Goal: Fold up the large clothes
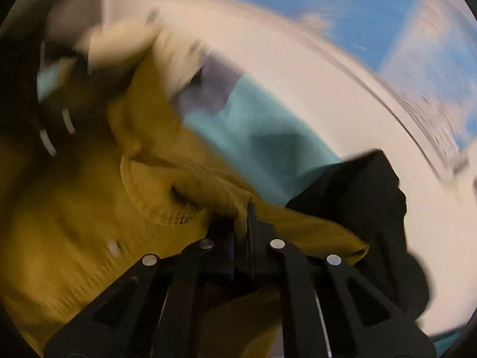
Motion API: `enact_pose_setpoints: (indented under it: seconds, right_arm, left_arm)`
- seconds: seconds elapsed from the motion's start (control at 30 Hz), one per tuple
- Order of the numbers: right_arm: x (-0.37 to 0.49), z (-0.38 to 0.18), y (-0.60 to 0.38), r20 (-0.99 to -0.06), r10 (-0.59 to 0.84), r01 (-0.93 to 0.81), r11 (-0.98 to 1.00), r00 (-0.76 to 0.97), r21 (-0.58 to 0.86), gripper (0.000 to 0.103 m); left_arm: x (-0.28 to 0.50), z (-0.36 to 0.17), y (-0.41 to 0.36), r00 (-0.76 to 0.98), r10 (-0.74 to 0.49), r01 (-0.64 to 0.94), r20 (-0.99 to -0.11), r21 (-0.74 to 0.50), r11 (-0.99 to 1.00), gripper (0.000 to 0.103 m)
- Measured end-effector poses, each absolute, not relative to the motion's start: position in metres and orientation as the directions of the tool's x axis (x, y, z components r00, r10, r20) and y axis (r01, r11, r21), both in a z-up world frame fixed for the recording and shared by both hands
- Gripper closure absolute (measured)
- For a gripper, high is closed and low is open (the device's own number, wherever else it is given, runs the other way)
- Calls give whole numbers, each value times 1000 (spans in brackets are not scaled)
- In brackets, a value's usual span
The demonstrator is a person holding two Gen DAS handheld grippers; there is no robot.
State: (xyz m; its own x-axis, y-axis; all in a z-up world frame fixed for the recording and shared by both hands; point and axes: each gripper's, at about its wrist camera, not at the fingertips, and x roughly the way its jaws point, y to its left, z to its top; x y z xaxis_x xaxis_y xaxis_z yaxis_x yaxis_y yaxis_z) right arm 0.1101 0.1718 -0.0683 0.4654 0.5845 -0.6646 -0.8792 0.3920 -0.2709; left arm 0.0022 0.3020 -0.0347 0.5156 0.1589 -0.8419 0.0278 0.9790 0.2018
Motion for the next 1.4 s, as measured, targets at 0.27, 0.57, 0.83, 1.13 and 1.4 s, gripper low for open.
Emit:
enact_pose_setpoints:
  seconds: [0.27, 0.57, 0.83, 1.13, 1.4]
  right_arm:
    - [179, -5, 124, -547, 707, -798, 592, 449, 111, 99]
    - [187, -23, 84, -522, 674, -704, 686, 523, 181, 51]
    - [75, -46, 32, -590, 677, -822, 568, 439, 40, 10]
    - [101, -96, 65, -688, 537, -768, 639, 488, -45, 96]
    - [106, -15, -98, -397, 704, -664, 702, 589, 258, 97]
  left_arm:
    - [44, 25, 321, 681, 196, -142, -706, 135, 981, 95]
    - [26, 16, 321, 636, 356, -233, -685, 269, 934, 56]
    - [-71, -15, 309, 581, 311, -140, -752, 284, 949, 29]
    - [-72, -62, 280, 465, 386, -95, -797, 389, 916, 85]
    - [-68, 21, 309, 630, 466, -285, -621, 373, 883, 102]
